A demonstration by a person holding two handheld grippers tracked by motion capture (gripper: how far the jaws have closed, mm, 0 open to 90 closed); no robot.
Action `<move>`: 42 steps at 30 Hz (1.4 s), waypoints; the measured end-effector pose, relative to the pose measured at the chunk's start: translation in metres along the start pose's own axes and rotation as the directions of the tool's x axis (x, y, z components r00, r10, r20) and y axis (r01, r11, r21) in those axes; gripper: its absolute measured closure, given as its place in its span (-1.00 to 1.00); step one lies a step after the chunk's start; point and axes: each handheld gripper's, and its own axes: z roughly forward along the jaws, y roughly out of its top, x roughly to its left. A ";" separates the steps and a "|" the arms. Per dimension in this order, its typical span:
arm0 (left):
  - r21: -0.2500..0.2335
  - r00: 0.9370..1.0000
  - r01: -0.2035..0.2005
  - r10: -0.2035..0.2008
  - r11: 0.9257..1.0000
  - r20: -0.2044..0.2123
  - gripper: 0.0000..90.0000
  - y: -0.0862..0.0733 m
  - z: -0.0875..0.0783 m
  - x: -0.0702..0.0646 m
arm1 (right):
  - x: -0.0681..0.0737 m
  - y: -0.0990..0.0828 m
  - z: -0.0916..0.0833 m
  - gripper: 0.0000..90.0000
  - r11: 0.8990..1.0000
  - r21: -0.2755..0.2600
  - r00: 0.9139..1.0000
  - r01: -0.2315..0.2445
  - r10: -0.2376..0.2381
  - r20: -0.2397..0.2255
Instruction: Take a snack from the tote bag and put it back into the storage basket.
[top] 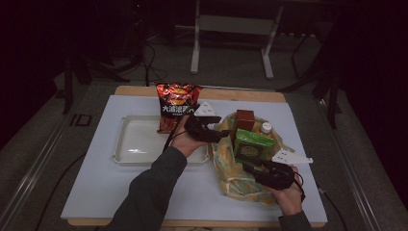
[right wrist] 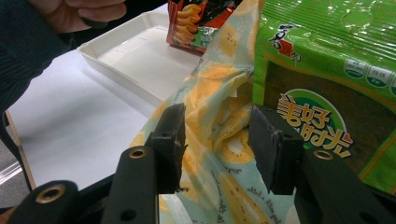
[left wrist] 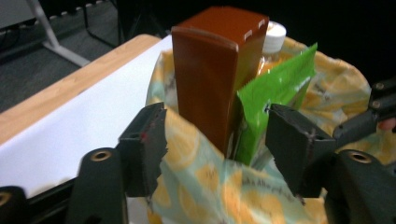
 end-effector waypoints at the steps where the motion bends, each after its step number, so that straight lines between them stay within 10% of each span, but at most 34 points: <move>1: -0.004 1.000 0.000 0.000 1.000 0.012 -0.19 0.002 0.002 0.001 | 0.000 0.000 0.000 0.25 1.000 0.000 1.000 -0.002 0.002 0.001; 28: -0.026 0.997 0.021 -0.019 0.999 0.071 -0.55 0.024 0.054 0.013 | 0.001 0.000 0.004 0.25 1.000 0.000 1.000 -0.012 0.012 -0.026; 42: -0.042 1.000 0.001 0.000 0.999 0.010 -0.36 0.024 0.064 0.006 | -0.003 0.000 0.000 0.24 1.000 -0.006 1.000 -0.022 0.022 -0.021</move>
